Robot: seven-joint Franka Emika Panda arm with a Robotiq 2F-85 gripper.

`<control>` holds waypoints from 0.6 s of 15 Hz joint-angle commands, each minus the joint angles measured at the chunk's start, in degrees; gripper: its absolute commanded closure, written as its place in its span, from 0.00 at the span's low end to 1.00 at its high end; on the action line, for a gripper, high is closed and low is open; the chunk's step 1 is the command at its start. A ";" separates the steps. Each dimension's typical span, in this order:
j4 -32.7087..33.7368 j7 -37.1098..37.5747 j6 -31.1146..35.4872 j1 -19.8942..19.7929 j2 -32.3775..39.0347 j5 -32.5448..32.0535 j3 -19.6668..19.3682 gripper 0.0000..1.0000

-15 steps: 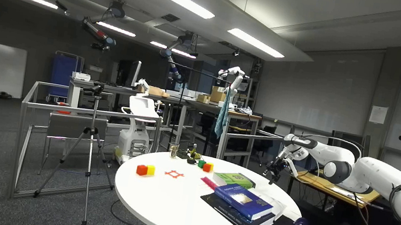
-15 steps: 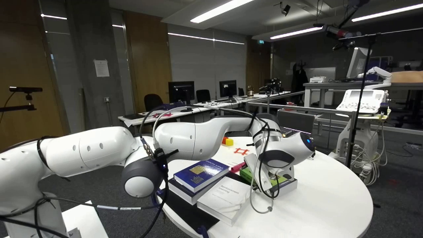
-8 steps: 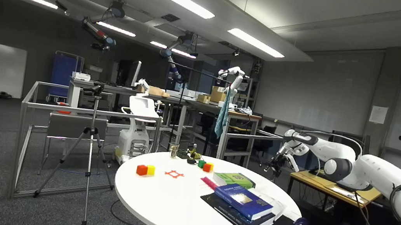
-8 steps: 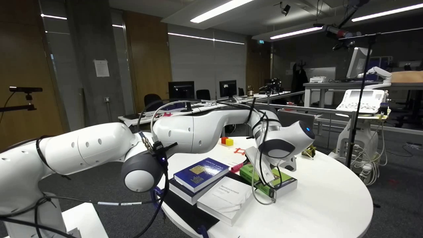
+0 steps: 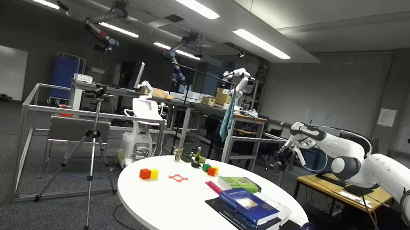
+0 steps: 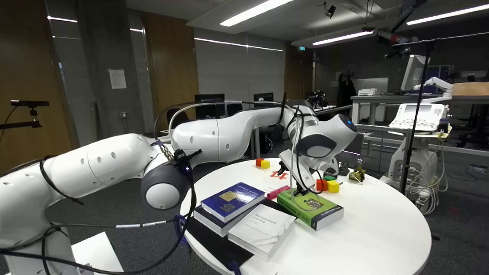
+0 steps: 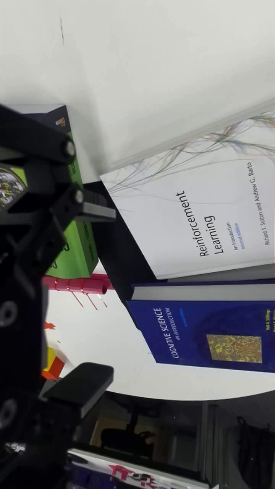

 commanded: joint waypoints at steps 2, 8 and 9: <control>0.01 3.64 -3.13 0.46 -3.29 -2.90 0.01 0.00; 0.01 5.13 -6.77 1.51 -5.64 -7.15 -1.66 0.00; 0.01 5.05 -6.89 1.90 -5.85 -7.89 -1.95 0.00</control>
